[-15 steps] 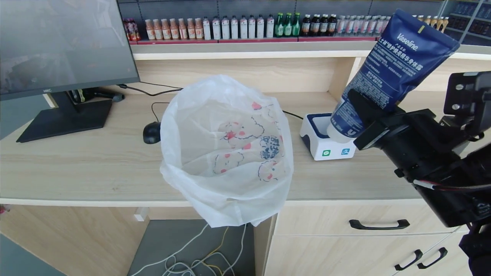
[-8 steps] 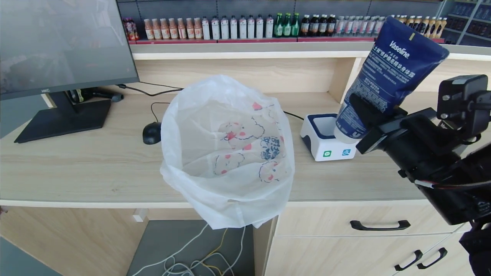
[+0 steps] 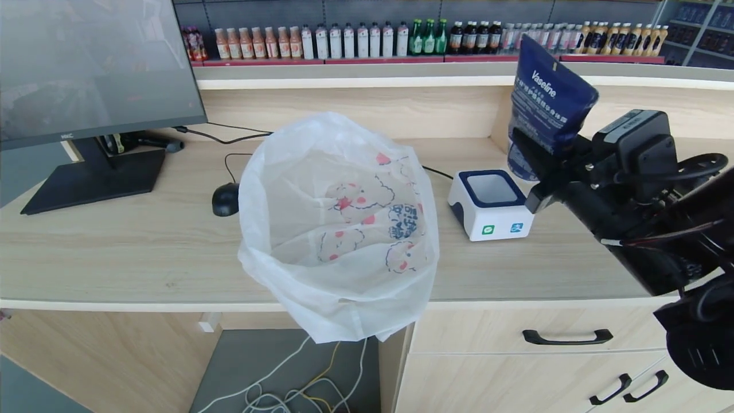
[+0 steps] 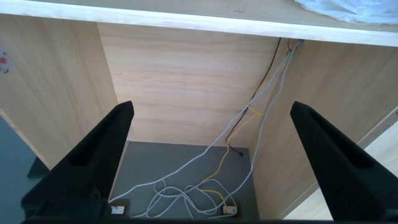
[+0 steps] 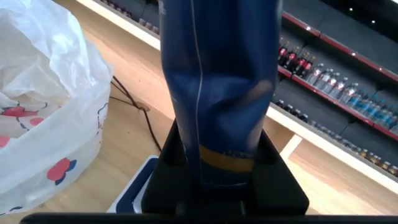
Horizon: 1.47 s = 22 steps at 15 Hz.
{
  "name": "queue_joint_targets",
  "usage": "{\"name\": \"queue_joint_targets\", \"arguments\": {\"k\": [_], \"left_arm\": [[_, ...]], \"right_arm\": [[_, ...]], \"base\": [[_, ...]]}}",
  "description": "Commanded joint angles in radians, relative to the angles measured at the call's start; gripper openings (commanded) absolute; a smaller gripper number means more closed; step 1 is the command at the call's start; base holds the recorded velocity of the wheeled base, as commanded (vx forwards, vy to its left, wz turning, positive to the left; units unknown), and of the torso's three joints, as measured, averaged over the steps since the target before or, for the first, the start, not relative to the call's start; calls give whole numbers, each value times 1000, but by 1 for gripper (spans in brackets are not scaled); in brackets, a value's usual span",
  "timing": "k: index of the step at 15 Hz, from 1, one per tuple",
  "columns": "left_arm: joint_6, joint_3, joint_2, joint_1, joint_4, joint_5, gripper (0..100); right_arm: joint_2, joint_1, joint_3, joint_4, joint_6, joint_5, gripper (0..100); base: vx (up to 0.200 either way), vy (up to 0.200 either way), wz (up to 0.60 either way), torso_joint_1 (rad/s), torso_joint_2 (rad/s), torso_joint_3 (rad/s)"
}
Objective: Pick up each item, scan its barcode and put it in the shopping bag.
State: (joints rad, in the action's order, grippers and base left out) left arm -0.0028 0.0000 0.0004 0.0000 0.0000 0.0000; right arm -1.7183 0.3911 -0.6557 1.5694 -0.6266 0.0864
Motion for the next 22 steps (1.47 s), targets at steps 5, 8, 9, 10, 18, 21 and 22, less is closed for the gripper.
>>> {"name": "queue_joint_targets", "arguments": {"k": [5, 8, 9, 10, 18, 21, 22], "left_arm": [[0, 0, 0, 0, 0, 0, 100], [0, 0, 0, 0, 0, 0, 100], [0, 0, 0, 0, 0, 0, 100], [0, 0, 0, 0, 0, 0, 100], [0, 0, 0, 0, 0, 0, 100], [0, 0, 0, -2, 0, 0, 100], [0, 0, 0, 0, 0, 0, 100]], "right_arm": [[-73, -29, -74, 1, -162, 188, 0], [-121, -44, -101, 1, -200, 294, 0], [-141, -47, -122, 1, -205, 326, 0], [-162, -47, -154, 1, -208, 368, 0], [-244, -98, -211, 1, -234, 633, 0], [-247, -100, -206, 1, -245, 687, 0], [-248, -98, -202, 1, -245, 690, 0]], "base": [[0, 0, 0, 0, 0, 0], [0, 0, 0, 0, 0, 0], [0, 0, 0, 0, 0, 0], [0, 0, 0, 0, 0, 0], [0, 0, 0, 0, 0, 0], [0, 0, 0, 0, 0, 0], [0, 0, 0, 0, 0, 0]]}}
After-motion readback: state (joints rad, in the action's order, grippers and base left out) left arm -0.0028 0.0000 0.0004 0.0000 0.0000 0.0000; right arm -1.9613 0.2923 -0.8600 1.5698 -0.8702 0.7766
